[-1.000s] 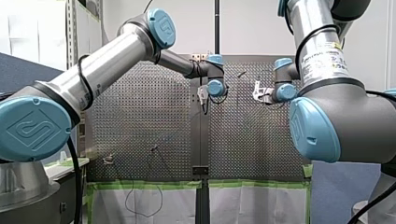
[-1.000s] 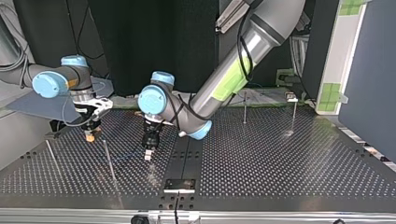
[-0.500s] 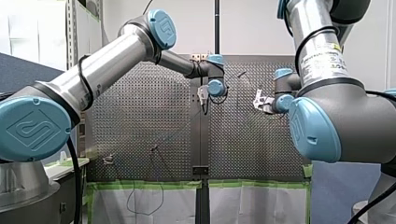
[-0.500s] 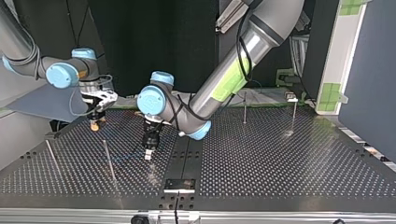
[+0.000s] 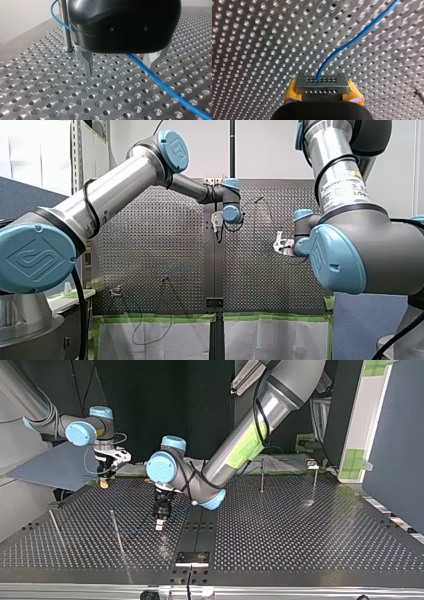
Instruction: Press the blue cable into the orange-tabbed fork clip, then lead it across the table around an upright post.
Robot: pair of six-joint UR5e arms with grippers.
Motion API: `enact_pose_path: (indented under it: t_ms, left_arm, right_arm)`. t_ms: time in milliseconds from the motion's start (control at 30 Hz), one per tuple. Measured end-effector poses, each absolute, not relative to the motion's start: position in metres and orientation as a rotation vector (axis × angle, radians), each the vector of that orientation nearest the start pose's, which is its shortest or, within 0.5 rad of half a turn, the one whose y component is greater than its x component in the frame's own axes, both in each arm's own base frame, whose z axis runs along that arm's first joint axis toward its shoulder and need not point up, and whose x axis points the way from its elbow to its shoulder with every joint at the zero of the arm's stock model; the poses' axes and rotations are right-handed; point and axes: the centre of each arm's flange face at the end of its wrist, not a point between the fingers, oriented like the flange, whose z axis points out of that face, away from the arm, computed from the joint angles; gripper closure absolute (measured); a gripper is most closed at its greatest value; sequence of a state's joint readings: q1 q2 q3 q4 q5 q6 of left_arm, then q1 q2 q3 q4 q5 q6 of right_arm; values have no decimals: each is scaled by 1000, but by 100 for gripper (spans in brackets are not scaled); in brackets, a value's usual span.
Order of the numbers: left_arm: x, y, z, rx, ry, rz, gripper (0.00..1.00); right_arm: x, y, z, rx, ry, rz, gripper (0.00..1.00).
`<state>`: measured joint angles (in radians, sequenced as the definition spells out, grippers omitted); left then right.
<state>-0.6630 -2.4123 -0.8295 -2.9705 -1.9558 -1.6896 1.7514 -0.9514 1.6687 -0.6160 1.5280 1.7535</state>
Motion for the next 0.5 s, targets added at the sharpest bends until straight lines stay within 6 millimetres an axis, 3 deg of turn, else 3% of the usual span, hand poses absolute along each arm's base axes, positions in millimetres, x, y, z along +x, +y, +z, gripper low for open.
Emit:
enact_pose_path:
  t_ms: [500]
  left_arm:
    - [577,-569,313,92,1517,-319,0]
  right_arm:
    - [234,-598,63,1350,-1351,1394,100]
